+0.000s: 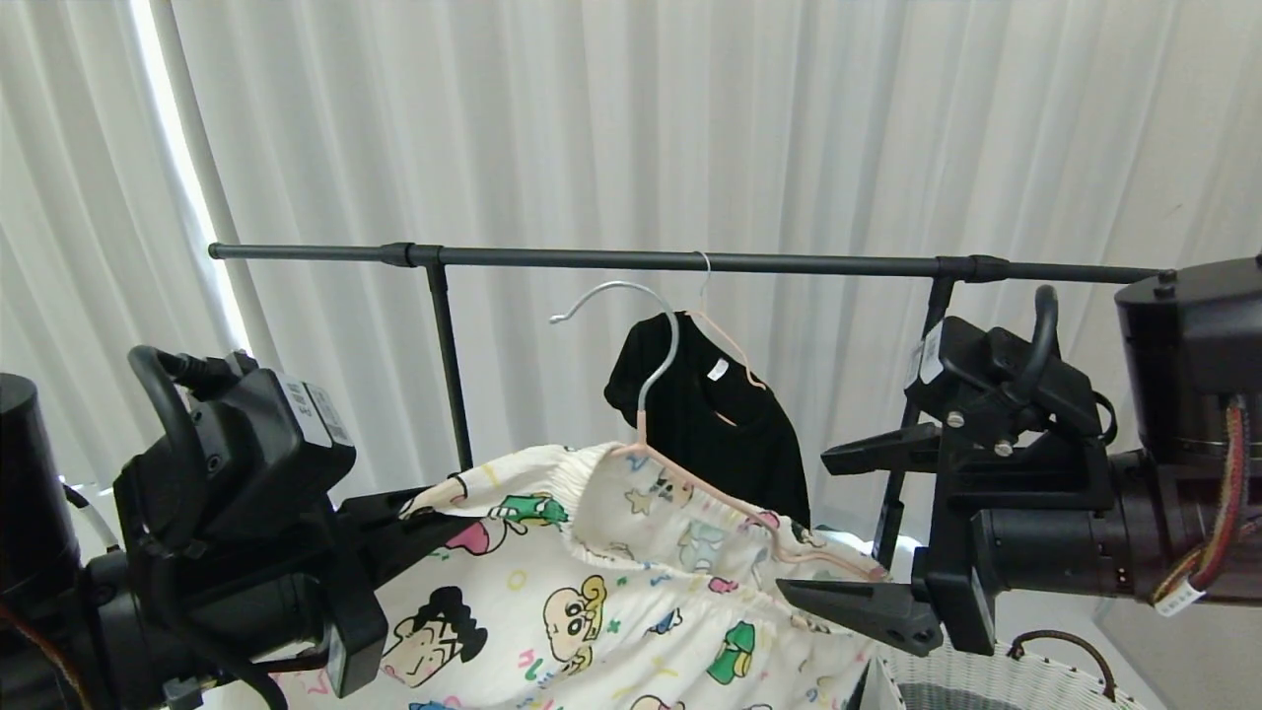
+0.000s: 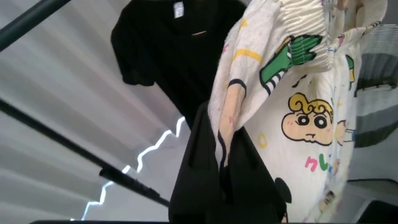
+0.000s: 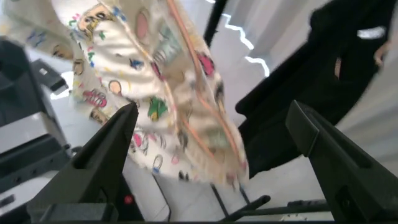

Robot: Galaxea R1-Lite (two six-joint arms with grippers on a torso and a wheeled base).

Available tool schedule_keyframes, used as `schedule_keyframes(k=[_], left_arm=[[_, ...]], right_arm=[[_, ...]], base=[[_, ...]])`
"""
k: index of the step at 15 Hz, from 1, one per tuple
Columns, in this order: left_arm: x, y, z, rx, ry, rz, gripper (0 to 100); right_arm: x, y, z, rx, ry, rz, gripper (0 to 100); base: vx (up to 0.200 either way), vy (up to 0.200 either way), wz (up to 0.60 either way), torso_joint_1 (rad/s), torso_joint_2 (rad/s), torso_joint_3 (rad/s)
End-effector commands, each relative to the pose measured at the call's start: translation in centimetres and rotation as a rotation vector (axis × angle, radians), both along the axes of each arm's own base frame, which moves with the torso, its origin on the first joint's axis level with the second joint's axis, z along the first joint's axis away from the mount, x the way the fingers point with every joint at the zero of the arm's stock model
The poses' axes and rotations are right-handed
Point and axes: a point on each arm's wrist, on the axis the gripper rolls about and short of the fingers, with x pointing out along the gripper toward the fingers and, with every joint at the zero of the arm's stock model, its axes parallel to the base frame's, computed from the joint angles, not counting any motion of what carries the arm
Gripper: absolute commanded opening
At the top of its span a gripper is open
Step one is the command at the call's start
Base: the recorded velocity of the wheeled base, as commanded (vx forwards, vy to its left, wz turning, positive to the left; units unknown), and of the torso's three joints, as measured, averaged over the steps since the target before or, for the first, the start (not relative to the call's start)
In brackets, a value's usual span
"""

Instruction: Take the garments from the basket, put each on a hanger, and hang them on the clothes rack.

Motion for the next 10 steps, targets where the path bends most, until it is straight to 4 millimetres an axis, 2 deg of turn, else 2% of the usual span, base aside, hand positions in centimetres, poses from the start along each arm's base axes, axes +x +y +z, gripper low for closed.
schedule_keyframes(k=[1, 10], left_arm=[[-0.5, -0.9, 0.4, -0.009, -0.018, -0.063, 0], [-0.8, -1.8, 1.2, -0.018, -0.057, -0.115, 0]], right_arm=[[0.5, 1.0, -0.1, -0.011, 0.006, 0.025, 100], [0.8, 2.3, -1.0, -0.075, 0.070, 0.060, 100]], base=[[0.000, 0.000, 0.00, 0.000, 0.00, 0.000], [0.000, 0.000, 0.00, 0.000, 0.00, 0.000]])
